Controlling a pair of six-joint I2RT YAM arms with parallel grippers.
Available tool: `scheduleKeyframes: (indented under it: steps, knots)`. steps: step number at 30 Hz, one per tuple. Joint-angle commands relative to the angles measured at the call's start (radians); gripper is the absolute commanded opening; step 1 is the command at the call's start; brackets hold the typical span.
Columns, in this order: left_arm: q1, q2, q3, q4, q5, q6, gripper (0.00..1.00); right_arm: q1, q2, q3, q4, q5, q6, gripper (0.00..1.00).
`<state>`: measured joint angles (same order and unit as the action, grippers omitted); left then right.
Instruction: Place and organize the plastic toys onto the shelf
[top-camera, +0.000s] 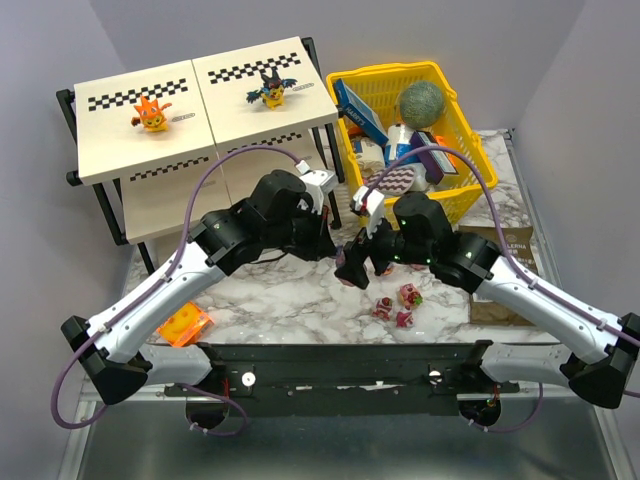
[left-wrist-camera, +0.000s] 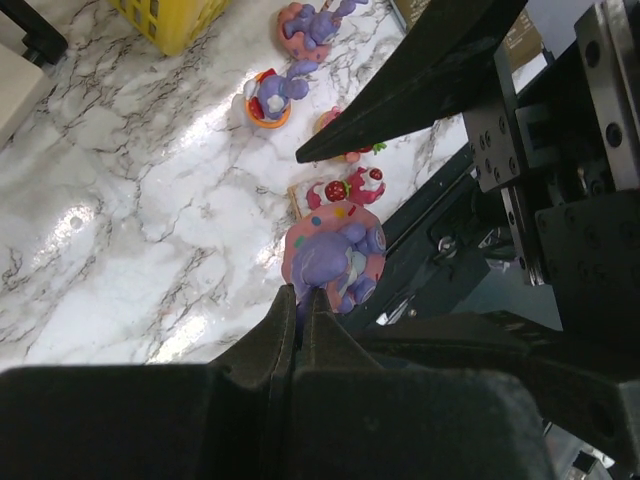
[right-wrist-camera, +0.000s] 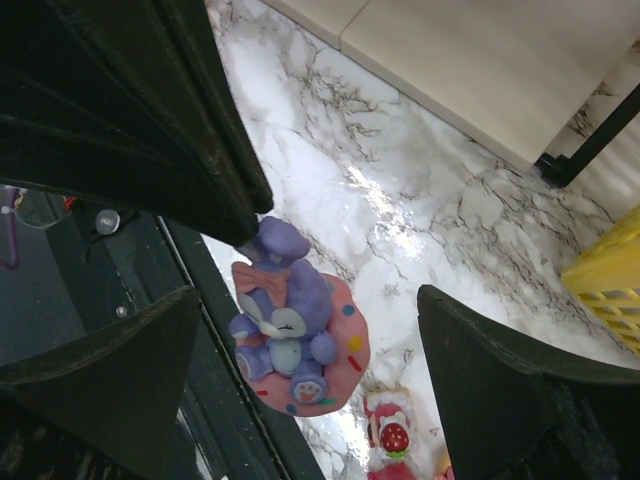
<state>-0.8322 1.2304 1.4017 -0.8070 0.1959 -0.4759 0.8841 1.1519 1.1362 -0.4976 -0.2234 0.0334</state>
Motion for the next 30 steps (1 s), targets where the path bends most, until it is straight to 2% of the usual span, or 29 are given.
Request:
scheduleKeyframes:
  steps: [1, 6, 10, 13, 14, 22, 23, 26, 28, 30]
  knots:
    - [0.018, -0.002, 0.04, -0.007, 0.042, 0.019, 0.0, 0.024, 0.014, 0.005, 0.051, 0.007, 0.005, 0.93]
    - [0.03, 0.0, 0.051, -0.015, 0.042, 0.022, 0.0, 0.029, 0.048, 0.011, 0.057, 0.104, 0.051, 0.83]
    - [0.047, 0.0, 0.059, -0.017, 0.065, 0.026, 0.0, 0.032, 0.058, 0.001, 0.077, 0.137, 0.076, 0.79]
    - [0.053, 0.001, 0.063, -0.024, 0.071, 0.033, 0.0, 0.033, 0.063, -0.009, 0.096, 0.16, 0.086, 0.69]
    - [0.054, 0.0, 0.063, -0.026, 0.073, 0.033, 0.0, 0.033, 0.065, -0.009, 0.097, 0.17, 0.089, 0.61]
    - [0.068, -0.009, 0.063, -0.024, 0.079, 0.039, 0.0, 0.036, 0.081, -0.004, 0.116, 0.17, 0.106, 0.26]
    - [0.071, -0.009, 0.063, -0.024, 0.077, 0.039, 0.0, 0.035, 0.084, -0.003, 0.117, 0.165, 0.111, 0.19]
    - [0.077, -0.012, 0.062, -0.018, 0.074, 0.039, 0.0, 0.038, 0.089, 0.005, 0.123, 0.157, 0.126, 0.1]
    - [0.079, -0.016, 0.063, -0.017, 0.054, 0.039, 0.08, 0.038, 0.095, 0.013, 0.126, 0.151, 0.137, 0.09]
    - [0.084, -0.02, 0.066, -0.017, 0.036, 0.039, 0.21, 0.038, 0.104, 0.028, 0.126, 0.142, 0.157, 0.08]
